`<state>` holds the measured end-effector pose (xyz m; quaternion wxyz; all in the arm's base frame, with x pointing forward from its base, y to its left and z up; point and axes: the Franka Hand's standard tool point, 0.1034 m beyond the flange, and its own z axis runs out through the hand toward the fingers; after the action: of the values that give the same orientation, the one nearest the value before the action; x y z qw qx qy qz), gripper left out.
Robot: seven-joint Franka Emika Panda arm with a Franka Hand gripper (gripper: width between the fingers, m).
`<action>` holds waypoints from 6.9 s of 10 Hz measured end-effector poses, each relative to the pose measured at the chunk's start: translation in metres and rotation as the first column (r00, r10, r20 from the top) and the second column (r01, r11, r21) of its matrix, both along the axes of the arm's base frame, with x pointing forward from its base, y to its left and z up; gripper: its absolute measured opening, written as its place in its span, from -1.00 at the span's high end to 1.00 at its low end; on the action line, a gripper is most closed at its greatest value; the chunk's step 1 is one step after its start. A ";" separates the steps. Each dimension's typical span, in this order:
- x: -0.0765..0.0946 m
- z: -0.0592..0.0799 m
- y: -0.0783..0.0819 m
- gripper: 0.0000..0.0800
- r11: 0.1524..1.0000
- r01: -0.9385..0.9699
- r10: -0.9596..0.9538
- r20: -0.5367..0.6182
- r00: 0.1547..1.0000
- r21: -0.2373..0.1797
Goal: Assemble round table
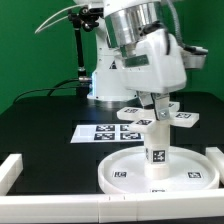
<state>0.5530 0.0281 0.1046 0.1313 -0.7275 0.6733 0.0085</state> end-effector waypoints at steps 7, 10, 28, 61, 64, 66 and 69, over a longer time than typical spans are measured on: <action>0.001 0.000 0.002 -0.29 0.856 0.512 -0.505 -0.099 0.857 0.068; 0.004 0.013 0.002 -0.60 0.887 0.454 -0.449 -0.080 0.890 0.080; 0.008 0.035 0.013 -0.62 0.216 -0.959 0.975 -0.012 0.221 -0.182; 0.002 -0.002 -0.008 -0.09 -0.552 -0.805 0.832 -0.085 -0.548 -0.217; 0.001 -0.002 -0.008 -0.09 -0.242 -0.945 0.970 -0.042 -0.238 -0.220; 0.002 -0.002 -0.007 -0.10 -0.108 -0.973 0.994 -0.042 -0.102 -0.206; 0.003 -0.002 -0.007 -0.10 0.094 -0.977 0.994 -0.044 0.104 -0.189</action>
Offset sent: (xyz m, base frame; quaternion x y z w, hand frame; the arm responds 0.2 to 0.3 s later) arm -0.0048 -0.0051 -0.0030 -0.0017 0.0231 0.2587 0.9657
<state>0.5559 0.0215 0.1029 0.0610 -0.9981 0.0056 0.0021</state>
